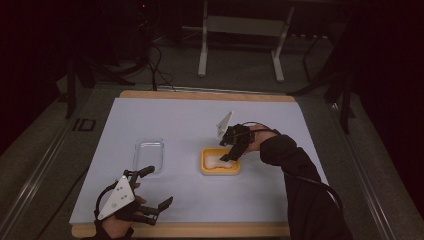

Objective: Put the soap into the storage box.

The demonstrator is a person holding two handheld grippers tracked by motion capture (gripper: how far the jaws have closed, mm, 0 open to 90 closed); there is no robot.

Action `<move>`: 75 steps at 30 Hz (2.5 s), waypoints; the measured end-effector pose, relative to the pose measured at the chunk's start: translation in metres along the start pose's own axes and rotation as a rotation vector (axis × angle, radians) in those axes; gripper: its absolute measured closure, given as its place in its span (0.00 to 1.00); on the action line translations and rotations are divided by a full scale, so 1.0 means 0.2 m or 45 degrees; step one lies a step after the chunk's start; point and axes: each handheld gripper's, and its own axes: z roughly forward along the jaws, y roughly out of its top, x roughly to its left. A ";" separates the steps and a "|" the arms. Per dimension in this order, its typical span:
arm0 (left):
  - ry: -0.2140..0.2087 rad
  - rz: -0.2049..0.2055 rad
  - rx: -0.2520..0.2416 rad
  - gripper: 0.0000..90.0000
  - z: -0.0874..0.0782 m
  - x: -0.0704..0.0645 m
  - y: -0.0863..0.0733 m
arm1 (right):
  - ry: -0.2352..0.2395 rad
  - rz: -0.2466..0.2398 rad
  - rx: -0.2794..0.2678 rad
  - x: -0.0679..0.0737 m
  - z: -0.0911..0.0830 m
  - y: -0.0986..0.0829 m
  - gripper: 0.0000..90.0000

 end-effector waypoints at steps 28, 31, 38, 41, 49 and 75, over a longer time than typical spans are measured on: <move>0.004 0.000 0.011 0.01 0.00 0.00 0.00 | -0.402 0.633 -0.096 0.06 -0.18 -0.25 0.15; 0.004 0.001 0.009 0.01 0.00 0.00 0.00 | -0.433 0.688 -0.101 0.07 -0.19 -0.29 0.15; 0.002 0.003 0.015 0.01 0.00 0.00 0.00 | -0.480 0.740 -0.157 0.14 -0.22 -0.37 0.15; 0.004 0.004 0.016 0.01 0.00 -0.01 0.00 | -0.516 0.768 -0.161 0.17 -0.22 -0.41 0.15; 0.004 0.004 0.018 0.01 0.01 0.00 0.00 | -0.590 0.852 -0.275 0.26 -0.22 -0.52 0.14; 0.002 0.000 0.025 0.01 0.01 -0.01 0.00 | -0.637 0.918 -0.449 0.56 -0.19 -0.72 0.15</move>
